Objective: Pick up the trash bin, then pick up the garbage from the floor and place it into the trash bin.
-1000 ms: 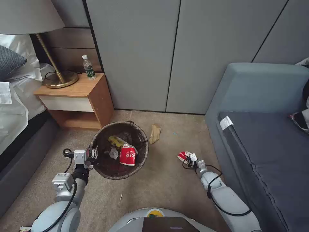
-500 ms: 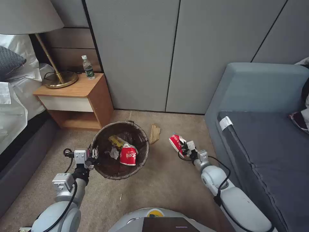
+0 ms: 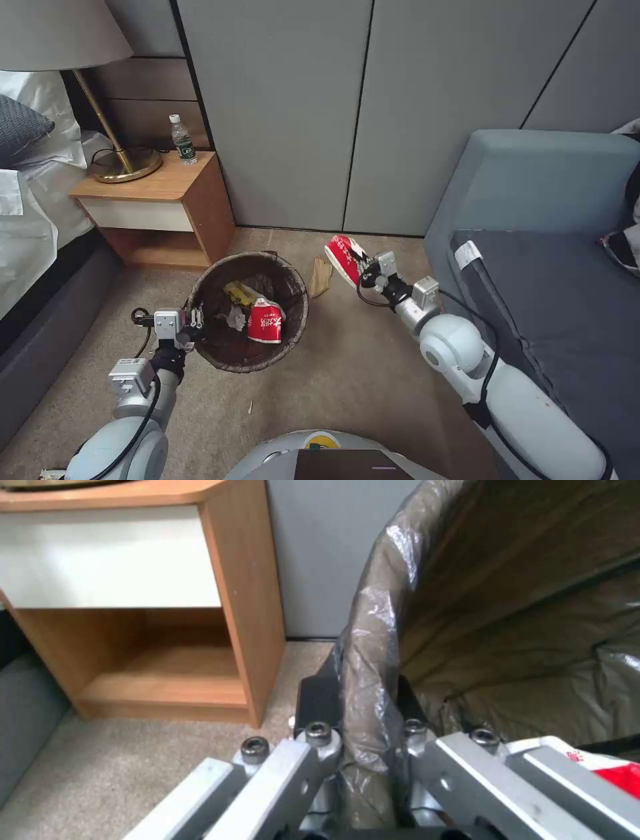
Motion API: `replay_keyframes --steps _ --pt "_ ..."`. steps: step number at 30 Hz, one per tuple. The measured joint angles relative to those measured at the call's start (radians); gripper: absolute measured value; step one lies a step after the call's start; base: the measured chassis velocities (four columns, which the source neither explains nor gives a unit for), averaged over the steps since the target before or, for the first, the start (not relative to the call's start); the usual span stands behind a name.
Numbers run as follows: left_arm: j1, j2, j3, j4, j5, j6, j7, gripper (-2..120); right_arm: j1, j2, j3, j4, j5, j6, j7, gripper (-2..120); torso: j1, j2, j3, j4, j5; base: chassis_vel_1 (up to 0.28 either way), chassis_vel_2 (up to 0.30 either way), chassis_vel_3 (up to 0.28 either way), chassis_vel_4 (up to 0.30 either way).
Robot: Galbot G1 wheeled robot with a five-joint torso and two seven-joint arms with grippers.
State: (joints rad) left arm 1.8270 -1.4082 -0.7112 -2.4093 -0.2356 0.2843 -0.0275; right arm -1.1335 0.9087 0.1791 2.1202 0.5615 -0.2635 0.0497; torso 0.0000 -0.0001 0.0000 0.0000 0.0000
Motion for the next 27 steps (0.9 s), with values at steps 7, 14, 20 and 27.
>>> replay_keyframes --steps 7,14,20,27 --pt "-0.001 0.000 0.001 0.010 0.000 0.010 -0.006 0 0.064 -0.063 -0.010 0.102 0.105 -0.021 -0.001 0 0.000 0.000 0.000 -0.0001 0.0000 0.000 0.000 0.000 0.000" --pt "-0.002 0.000 0.003 0.014 0.005 0.019 -0.006 0 0.143 -0.116 -0.052 0.194 0.207 -0.056 -0.010 0 0.000 0.000 0.000 0.0000 -0.0001 0.000 0.000 0.000 0.000" --pt "-0.003 -0.001 0.009 0.013 0.014 0.022 -0.005 0 0.209 -0.124 -0.118 0.237 0.242 -0.093 -0.049 0 0.000 0.000 0.000 0.0001 -0.0001 0.000 0.000 0.000 0.000" --pt "-0.003 -0.004 0.010 0.009 0.019 0.024 -0.005 0 0.225 -0.123 -0.152 0.244 0.240 -0.112 -0.104 0 0.000 0.000 0.000 0.0000 0.0000 0.000 0.000 0.000 0.000"
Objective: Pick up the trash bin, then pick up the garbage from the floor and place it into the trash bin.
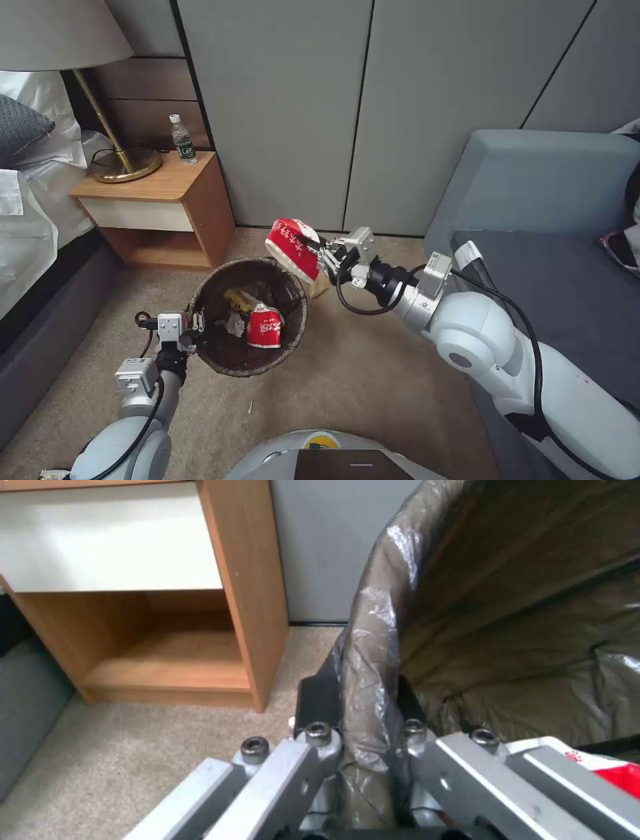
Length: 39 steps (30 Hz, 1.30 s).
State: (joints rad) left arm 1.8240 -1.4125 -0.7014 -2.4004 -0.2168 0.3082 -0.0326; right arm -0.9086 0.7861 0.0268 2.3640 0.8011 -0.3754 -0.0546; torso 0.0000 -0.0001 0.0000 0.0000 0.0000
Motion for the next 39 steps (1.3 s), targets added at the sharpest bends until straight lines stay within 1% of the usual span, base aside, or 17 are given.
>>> replay_keyframes --steps 6,8,9,12,17,20,22,26,31,34,35,36,37,39 --pt "-0.001 -0.002 0.004 -0.006 0.003 0.006 0.001 0 0.019 0.003 -0.064 -0.007 -0.020 -0.007 -0.015 0 0.000 0.000 0.000 -0.0001 -0.0001 0.000 0.000 0.000 0.000" --pt "-0.001 -0.005 0.006 -0.011 0.005 0.008 0.001 0 0.053 0.020 -0.116 -0.023 -0.032 -0.009 -0.011 0 0.000 0.000 0.000 0.0000 -0.0001 0.000 0.000 0.000 0.000" --pt "-0.001 -0.005 0.006 -0.011 0.005 0.008 0.001 0 0.053 0.020 -0.116 -0.023 -0.032 -0.009 -0.011 0 0.000 0.000 0.000 0.0000 -0.0001 0.000 0.000 0.000 0.000" --pt "-0.001 -0.008 0.006 -0.016 0.006 0.010 0.001 0 0.094 0.046 -0.170 -0.049 -0.043 -0.015 -0.006 0 0.000 0.000 0.000 0.0001 -0.0001 0.000 0.000 0.000 0.000" --pt "0.000 -0.009 0.003 -0.019 0.006 0.010 0.001 0 0.130 0.061 -0.213 -0.077 -0.055 -0.017 -0.006 0 0.000 0.000 0.000 0.0001 -0.0001 0.000 0.000 0.000 0.000" --pt "-0.001 -0.011 0.002 -0.020 0.006 0.011 0.002 0 0.175 0.081 -0.264 -0.101 -0.061 -0.024 -0.002 0 0.000 0.000 0.000 0.0001 0.0000 0.000 0.000 0.000 0.000" --pt "-0.001 -0.011 0.002 -0.020 0.006 0.011 0.002 0 0.182 0.085 -0.275 -0.105 -0.062 -0.026 0.001 0 0.000 0.000 0.000 0.0000 -0.0001 0.000 0.000 0.000 0.000" --pt "-0.003 -0.010 0.001 -0.017 0.005 0.011 0.002 0 0.221 0.109 -0.334 -0.145 -0.074 -0.031 0.015 0 0.000 0.000 0.000 0.0001 -0.0001 0.000 0.000 0.000 0.000" --pt "-0.003 -0.010 -0.002 -0.017 0.001 0.011 0.002 0 0.234 0.122 -0.357 -0.167 -0.083 -0.038 0.017 0 0.000 0.000 0.000 0.0001 -0.0001 0.000 0.000 0.000 0.000" --pt "-0.005 -0.007 -0.004 -0.017 -0.002 0.011 0.002 0 0.234 0.128 -0.362 -0.175 -0.100 -0.063 0.003 0 0.000 0.000 0.000 0.0000 -0.0001 0.000 0.000 0.000 0.000" --pt "-0.005 -0.006 -0.004 -0.016 -0.003 0.011 0.002 0 0.234 0.129 -0.363 -0.176 -0.102 -0.065 0.004 3 0.000 0.000 0.000 0.0000 -0.0001 0.000 0.000 0.000 0.000" --pt "-0.005 -0.006 -0.004 -0.016 -0.003 0.011 0.002 0 0.234 0.129 -0.363 -0.176 -0.102 -0.065 0.004 3 0.000 0.000 0.000 0.0000 -0.0001 0.000 0.000 0.000 0.000" --pt "-0.005 -0.005 -0.004 -0.016 -0.004 0.011 0.002 0 0.233 0.130 -0.365 -0.176 -0.104 -0.066 0.005 6 0.000 0.000 0.000 0.0000 -0.0001 0.000 0.000 0.000 0.000" --pt "-0.007 -0.003 -0.005 -0.015 -0.006 0.011 0.002 0 0.230 0.133 -0.368 -0.177 -0.110 -0.066 0.007 16 0.000 0.000 0.000 0.0000 -0.0001 0.000 0.000 0.000 0.000"
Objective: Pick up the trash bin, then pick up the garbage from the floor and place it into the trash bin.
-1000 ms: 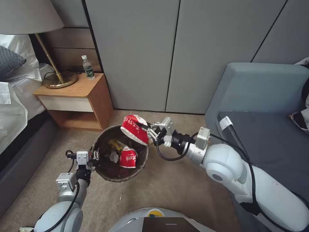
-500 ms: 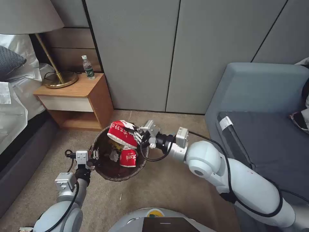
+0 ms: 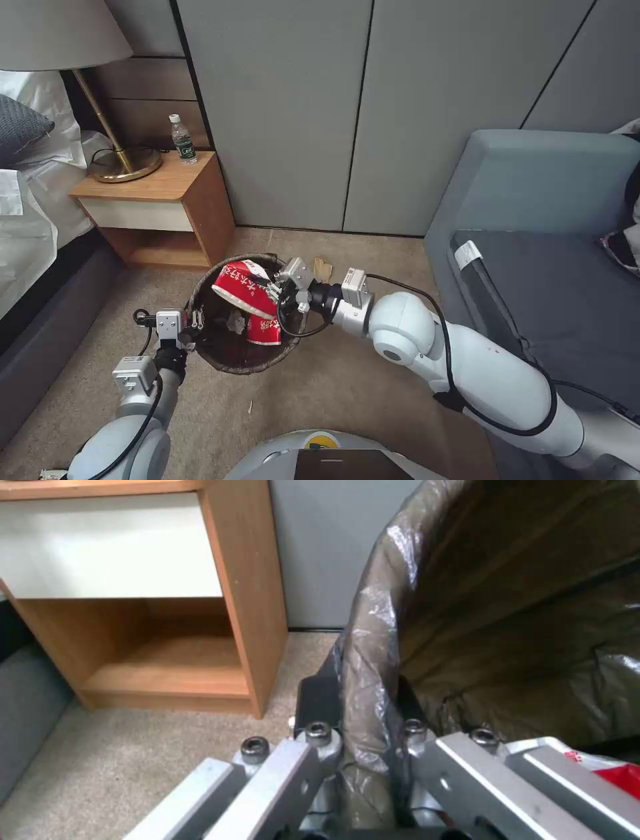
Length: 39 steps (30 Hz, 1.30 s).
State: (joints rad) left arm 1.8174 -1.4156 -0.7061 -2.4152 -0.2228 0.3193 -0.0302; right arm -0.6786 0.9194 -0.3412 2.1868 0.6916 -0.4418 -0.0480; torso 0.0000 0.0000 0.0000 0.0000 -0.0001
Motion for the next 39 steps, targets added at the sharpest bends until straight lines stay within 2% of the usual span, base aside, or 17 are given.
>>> replay_keyframes --steps 1,3,5,6,8,10,14,17,19,23,34,37,39 --pt "-0.001 0.001 0.000 0.001 -0.001 0.000 0.000 0 -0.001 0.001 -0.001 0.000 -0.003 0.000 0.001 22 0.000 0.000 0.000 0.0000 0.0000 0.000 0.000 0.000 0.000" --pt "-0.001 0.001 0.000 0.001 -0.002 0.000 0.000 0 -0.001 0.001 -0.002 0.000 -0.003 0.000 0.001 24 0.000 0.000 0.000 0.0000 0.0000 0.000 0.000 0.000 0.000" --pt "-0.003 0.002 0.000 0.002 -0.004 0.001 0.000 0 0.000 0.002 -0.008 -0.001 -0.005 0.000 0.002 36 0.000 0.000 0.000 0.0000 0.0000 0.000 0.000 0.000 0.000" --pt "-0.003 0.002 0.000 0.002 -0.004 0.001 0.000 0 0.000 0.002 -0.008 -0.001 -0.005 0.000 0.002 36 0.000 0.000 0.000 0.0000 0.0000 0.000 0.000 0.000 0.000" --pt "-0.004 0.003 0.000 0.003 -0.005 0.001 0.000 0 0.005 0.004 -0.014 -0.002 -0.005 0.000 0.003 43 0.000 0.000 0.000 0.0000 0.0000 0.000 0.000 0.000 0.000" --pt "-0.006 0.002 0.001 0.005 -0.005 0.002 0.000 0 0.014 0.007 -0.024 -0.006 -0.005 -0.001 0.006 55 0.000 0.000 0.000 0.0000 -0.0001 0.000 0.000 0.000 0.000" --pt "-0.007 0.001 0.002 0.007 -0.006 0.002 0.000 0 0.021 0.010 -0.028 -0.010 -0.005 -0.001 0.007 64 0.000 0.000 0.000 0.0001 0.0000 0.000 0.000 0.000 0.000" --pt "-0.009 0.001 0.002 0.008 -0.006 0.002 0.000 0 0.026 0.013 -0.029 -0.015 -0.005 -0.001 0.008 80 0.000 0.000 0.000 0.0001 0.0000 0.000 0.000 0.000 0.000" --pt "-0.009 0.001 0.002 0.008 -0.006 0.002 0.000 0 0.026 0.013 -0.029 -0.015 -0.005 0.000 0.008 82 0.000 0.000 0.000 0.0000 0.0000 0.000 0.000 0.000 0.000" --pt "-0.009 0.001 0.003 0.008 -0.006 0.002 0.000 0 0.025 0.014 -0.026 -0.015 -0.004 0.000 0.009 98 0.000 0.000 0.000 0.0001 0.0000 0.000 0.000 0.000 0.000" --pt "-0.009 -0.001 0.004 0.009 -0.008 0.001 0.000 0 -0.006 0.007 0.039 0.013 0.024 0.036 0.055 100 0.000 0.000 0.000 0.0001 0.0001 0.000 0.000 0.000 0.000" --pt "-0.008 -0.003 0.001 0.008 -0.012 0.000 -0.002 0 -0.056 -0.004 0.121 0.016 0.027 0.068 0.085 100 0.000 0.000 0.000 0.0002 0.0001 0.000 0.000 0.000 0.000" --pt "-0.008 -0.003 0.001 0.008 -0.013 0.000 -0.002 0 -0.061 -0.006 0.127 0.016 0.026 0.071 0.086 100 0.000 0.000 0.000 0.0002 0.0002 0.000 0.000 0.000 0.000"
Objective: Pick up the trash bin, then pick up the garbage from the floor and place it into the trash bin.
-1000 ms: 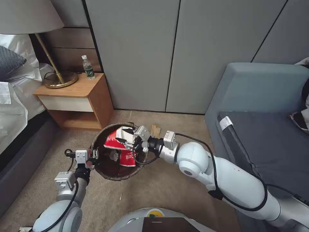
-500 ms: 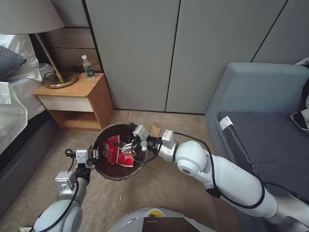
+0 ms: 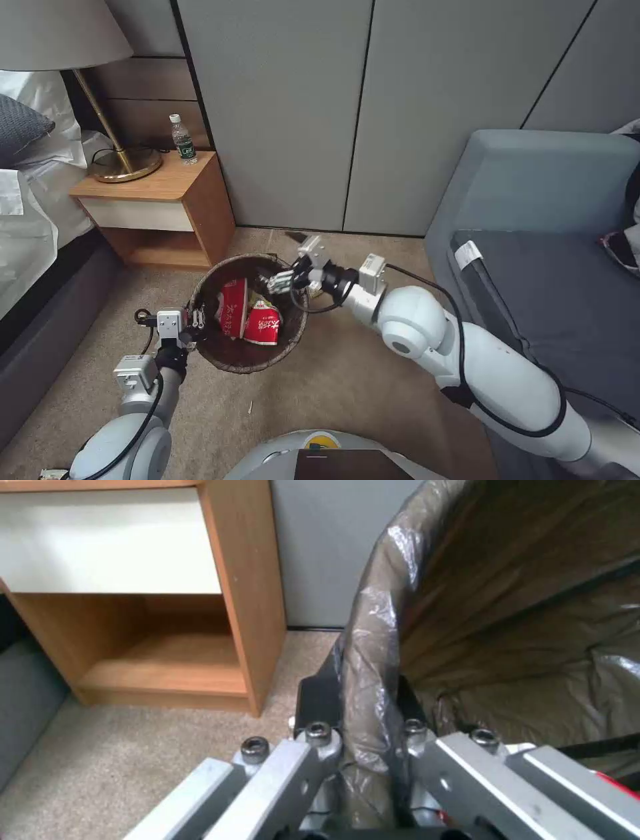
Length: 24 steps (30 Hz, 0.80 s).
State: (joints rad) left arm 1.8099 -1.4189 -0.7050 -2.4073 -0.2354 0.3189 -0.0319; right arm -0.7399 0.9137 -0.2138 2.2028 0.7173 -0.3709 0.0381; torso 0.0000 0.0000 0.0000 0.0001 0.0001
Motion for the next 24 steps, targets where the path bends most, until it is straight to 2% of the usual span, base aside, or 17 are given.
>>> replay_keyframes --steps 2,5,8,14,19,24 --pt "0.001 -0.002 -0.001 -0.001 -0.001 -0.002 0.000 0 -0.074 -0.022 0.056 0.000 -0.033 0.043 0.021 100 0.000 0.000 0.000 -0.0002 0.0000 0.000 0.000 0.000 0.000" --pt "0.001 -0.003 -0.001 -0.001 -0.001 -0.004 0.000 0 -0.119 -0.033 0.078 -0.001 -0.066 0.065 0.039 100 0.000 0.000 0.000 -0.0002 0.0001 0.000 0.000 0.000 0.000" --pt "0.003 -0.005 -0.001 -0.001 -0.001 -0.006 0.000 0 -0.210 -0.050 0.115 -0.025 -0.180 0.140 0.055 100 0.000 0.000 0.000 -0.0002 0.0002 0.000 0.000 0.000 0.000" --pt "0.006 -0.007 -0.002 -0.004 -0.001 -0.006 0.000 0 -0.277 -0.050 0.162 -0.037 -0.226 0.203 0.103 100 0.000 0.000 0.000 -0.0002 0.0001 0.000 0.000 0.000 0.000" --pt "0.006 -0.009 -0.004 -0.005 -0.001 -0.007 0.000 0 -0.336 -0.019 0.230 -0.043 -0.262 0.256 0.135 100 0.000 0.000 0.000 0.0002 0.0001 0.000 0.000 0.000 0.000" --pt "0.007 -0.009 -0.012 -0.009 -0.006 -0.008 0.000 0 -0.466 0.042 0.344 -0.034 -0.321 0.293 0.131 100 0.000 0.000 0.000 0.0000 0.0000 0.000 0.000 0.000 0.000"
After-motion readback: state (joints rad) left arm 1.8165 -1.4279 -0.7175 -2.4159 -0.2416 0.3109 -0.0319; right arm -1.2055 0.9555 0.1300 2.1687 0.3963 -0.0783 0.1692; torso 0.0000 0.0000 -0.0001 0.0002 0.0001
